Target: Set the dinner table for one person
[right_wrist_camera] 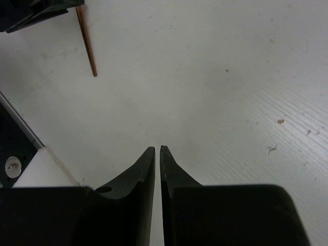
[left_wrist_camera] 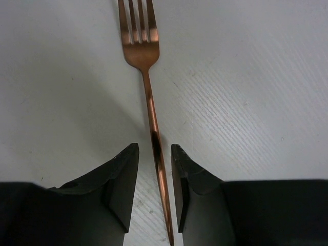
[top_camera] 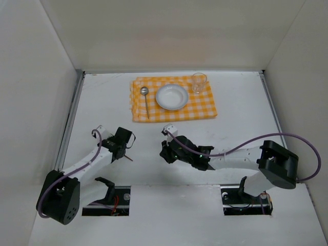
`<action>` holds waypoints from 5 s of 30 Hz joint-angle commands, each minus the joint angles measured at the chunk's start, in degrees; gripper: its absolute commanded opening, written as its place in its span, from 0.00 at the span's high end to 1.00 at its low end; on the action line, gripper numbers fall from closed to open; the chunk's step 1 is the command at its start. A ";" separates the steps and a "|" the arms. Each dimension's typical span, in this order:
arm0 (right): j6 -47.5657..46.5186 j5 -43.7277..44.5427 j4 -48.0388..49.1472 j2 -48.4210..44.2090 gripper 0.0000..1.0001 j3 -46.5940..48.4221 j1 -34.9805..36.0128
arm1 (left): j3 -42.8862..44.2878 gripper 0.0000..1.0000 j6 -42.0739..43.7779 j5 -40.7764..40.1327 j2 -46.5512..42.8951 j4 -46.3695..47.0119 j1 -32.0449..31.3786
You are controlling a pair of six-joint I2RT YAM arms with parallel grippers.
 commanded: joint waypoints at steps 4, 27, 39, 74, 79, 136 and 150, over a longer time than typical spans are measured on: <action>-0.62 0.64 2.02 -4.58 0.85 -0.81 0.62 | 0.48 0.72 -2.53 -0.92 3.56 -0.41 -0.58; 0.95 3.09 2.55 -17.06 0.83 -6.08 -4.21 | 5.92 1.00 5.46 -6.98 -3.72 -1.37 -6.46; 4.82 13.11 1.67 -39.62 0.62 -14.69 -16.67 | 37.19 1.00 18.29 -1.46 19.18 13.81 -21.66; 10.19 9.07 0.26 -48.80 0.63 -19.09 -26.54 | 98.04 1.00 23.48 18.15 76.08 10.23 -19.21; 10.27 8.28 0.97 -47.66 0.63 -19.18 -26.54 | 100.67 0.99 24.89 22.81 78.45 10.05 -17.54; 10.54 9.34 4.13 -56.45 0.77 -22.70 -26.19 | 61.61 0.00 35.79 21.24 37.53 26.21 -20.27; 10.71 6.00 11.94 -29.74 0.56 -18.57 -20.48 | 4.73 0.00 23.42 -7.25 -9.86 18.51 -15.70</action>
